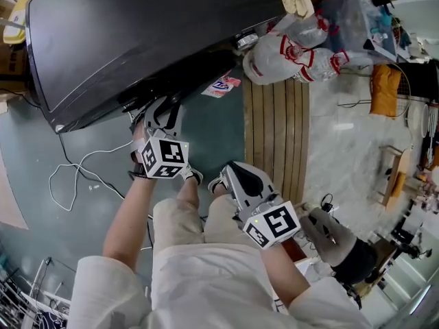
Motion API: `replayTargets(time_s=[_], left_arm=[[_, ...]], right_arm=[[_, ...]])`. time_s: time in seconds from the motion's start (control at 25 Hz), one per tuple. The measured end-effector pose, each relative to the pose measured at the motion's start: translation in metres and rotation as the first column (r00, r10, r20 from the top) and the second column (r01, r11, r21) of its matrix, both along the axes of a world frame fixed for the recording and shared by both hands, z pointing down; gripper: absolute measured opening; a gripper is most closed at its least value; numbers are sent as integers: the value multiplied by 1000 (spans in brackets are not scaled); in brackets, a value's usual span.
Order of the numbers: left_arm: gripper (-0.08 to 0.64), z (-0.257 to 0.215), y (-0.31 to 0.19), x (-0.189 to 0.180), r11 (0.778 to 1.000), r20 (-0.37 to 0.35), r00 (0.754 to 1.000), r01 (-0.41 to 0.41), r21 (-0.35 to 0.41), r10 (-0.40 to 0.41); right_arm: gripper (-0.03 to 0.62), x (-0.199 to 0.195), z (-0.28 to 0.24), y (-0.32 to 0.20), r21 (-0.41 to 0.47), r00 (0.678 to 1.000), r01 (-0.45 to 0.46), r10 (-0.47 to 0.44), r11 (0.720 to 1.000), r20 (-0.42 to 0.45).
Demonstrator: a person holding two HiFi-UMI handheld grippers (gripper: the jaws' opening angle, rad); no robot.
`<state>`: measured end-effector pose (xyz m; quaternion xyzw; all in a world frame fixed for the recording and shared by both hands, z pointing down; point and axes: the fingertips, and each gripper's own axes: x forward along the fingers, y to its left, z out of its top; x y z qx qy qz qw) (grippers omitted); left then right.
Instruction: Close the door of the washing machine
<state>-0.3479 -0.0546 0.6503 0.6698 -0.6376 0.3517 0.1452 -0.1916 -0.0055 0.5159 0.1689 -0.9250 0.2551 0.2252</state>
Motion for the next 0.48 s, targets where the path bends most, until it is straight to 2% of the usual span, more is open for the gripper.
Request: replayTargets(time_s=[0.32,0.48], left_arm=[[106,2,31,-13,998,30,998,60,-3,-60],[106,5,34,-20,994,8,994,112,-11,-112]], right_arm=[[-2,-11,9,1,-9,999,29,-29,1000,-16],[-2,-15,11,-2,-11,999,43,-44,999,-18]])
